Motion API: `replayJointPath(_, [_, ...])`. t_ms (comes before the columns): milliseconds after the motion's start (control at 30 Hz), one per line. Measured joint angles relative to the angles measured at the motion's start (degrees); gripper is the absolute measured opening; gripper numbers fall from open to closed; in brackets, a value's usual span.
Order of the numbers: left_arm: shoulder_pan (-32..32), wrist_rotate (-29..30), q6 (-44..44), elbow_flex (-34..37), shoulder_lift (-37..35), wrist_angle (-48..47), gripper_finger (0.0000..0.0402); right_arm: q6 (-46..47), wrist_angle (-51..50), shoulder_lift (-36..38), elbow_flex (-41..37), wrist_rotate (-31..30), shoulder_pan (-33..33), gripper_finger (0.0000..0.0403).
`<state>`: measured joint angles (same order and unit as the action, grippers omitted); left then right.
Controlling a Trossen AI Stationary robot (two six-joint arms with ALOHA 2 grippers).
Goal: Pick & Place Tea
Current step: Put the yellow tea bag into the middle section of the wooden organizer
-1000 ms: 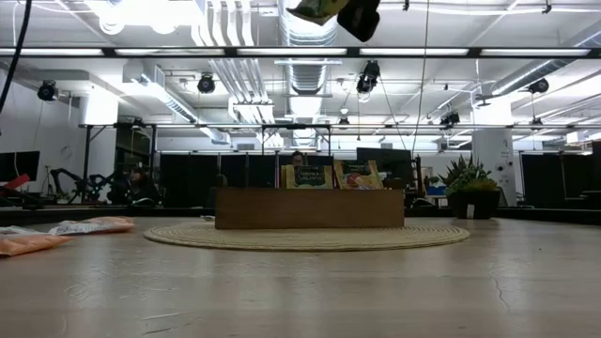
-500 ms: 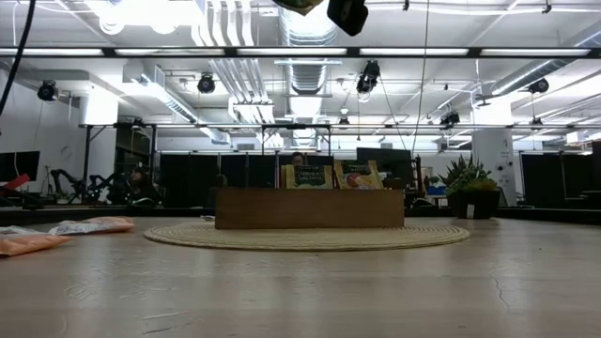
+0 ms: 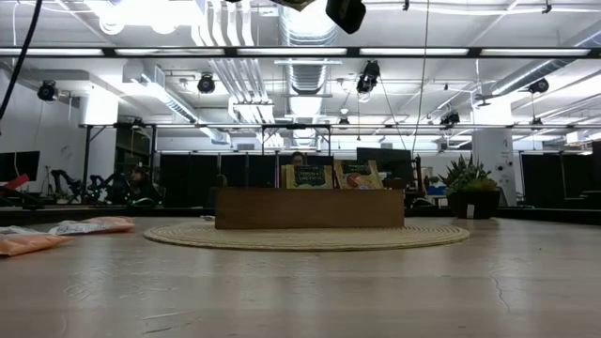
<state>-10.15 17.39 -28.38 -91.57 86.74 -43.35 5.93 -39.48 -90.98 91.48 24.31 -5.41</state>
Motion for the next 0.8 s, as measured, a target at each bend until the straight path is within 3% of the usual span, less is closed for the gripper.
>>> replayJointPath(500, [1.5,-2.3,0.1,0.0,-0.1,0.5,0.0156,-0.3,0.1,0.0,0.0,0.1,0.4,0.0008])
replayJointPath(600, [1.9,-3.2,0.3,0.0,0.3,0.8,0.0121,-0.4,1.2,0.0,0.0,0.1,0.7,0.0008])
replayJointPath(800, [2.3,-6.0,2.2,0.0,0.5,1.4,0.0013,-0.5,2.3,0.0,0.0,0.1,0.8,0.0008])
